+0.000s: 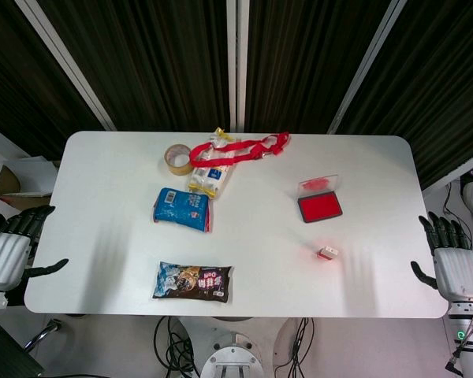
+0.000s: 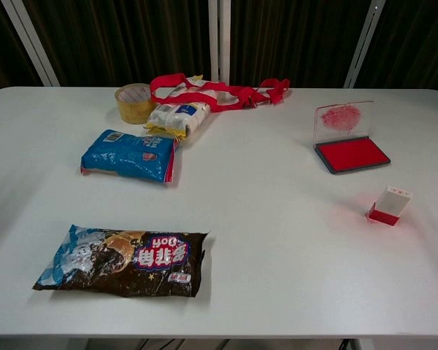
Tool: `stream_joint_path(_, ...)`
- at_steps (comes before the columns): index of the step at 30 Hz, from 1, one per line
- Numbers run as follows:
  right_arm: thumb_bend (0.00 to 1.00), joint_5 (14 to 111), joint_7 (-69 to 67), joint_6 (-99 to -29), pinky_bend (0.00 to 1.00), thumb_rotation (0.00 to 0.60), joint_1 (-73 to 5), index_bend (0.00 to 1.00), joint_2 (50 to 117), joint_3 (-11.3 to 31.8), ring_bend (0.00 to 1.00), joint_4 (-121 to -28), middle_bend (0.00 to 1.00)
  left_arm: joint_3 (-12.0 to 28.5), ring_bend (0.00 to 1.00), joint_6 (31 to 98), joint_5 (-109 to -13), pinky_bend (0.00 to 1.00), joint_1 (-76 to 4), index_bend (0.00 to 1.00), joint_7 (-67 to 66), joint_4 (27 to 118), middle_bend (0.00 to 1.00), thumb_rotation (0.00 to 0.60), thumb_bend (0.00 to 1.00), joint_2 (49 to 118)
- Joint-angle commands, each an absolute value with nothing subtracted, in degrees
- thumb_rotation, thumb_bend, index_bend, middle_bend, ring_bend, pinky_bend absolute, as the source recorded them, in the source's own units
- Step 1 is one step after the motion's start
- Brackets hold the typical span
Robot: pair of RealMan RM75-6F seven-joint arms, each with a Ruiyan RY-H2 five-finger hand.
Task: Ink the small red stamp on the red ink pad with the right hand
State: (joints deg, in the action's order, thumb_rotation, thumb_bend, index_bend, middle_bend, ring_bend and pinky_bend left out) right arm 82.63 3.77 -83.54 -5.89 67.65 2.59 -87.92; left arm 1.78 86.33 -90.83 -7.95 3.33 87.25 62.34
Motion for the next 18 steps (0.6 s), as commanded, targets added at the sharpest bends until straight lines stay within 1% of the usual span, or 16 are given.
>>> stream_joint_path(1, 0.18, 82.5, 3.4, -83.2, 0.0, 0.6, -5.9, 0.0, 68.0, 2.8, 0.0, -87.4, 0.0, 1.8, 0.14, 86.3, -90.9, 0.24, -8.0, 0.11, 3.2, 87.4, 0.14, 0.445, 0.06, 62.3)
stream_joint_path(5, 0.17, 82.6, 3.7, -82.6, 0.0, 0.6, -5.7, 0.0, 68.2, 2.3, 0.0, -87.5, 0.0, 1.3, 0.14, 86.7, -91.8, 0.24, -7.8, 0.11, 2.8, 88.0, 0.14, 0.444, 0.06, 62.0)
stream_joint_path(11, 0.15, 80.3, 7.2, -81.1, 0.0, 0.6, -5.0, 0.0, 68.1, 1.7, 0.0, -90.9, 0.0, 1.0, 0.14, 87.8, -92.2, 0.24, -7.1, 0.11, 2.9, 88.5, 0.14, 0.444, 0.06, 61.4)
stream_joint_path(16, 0.15, 77.9, 12.0, -77.9, 0.0, 0.6, -5.7, 0.0, 70.9, 1.4, 0.0, -90.6, 0.0, 0.8, 0.14, 87.2, -92.3, 0.24, -7.3, 0.11, 3.4, 88.0, 0.14, 0.444, 0.06, 61.7)
stream_joint_path(18, 0.15, 76.8, 13.5, -76.2, 0.0, 0.6, -6.7, 0.0, 72.3, 1.8, 0.0, -90.3, 0.01, 0.7, 0.14, 86.9, -92.3, 0.24, -7.5, 0.11, 3.6, 87.6, 0.14, 0.446, 0.06, 62.0)
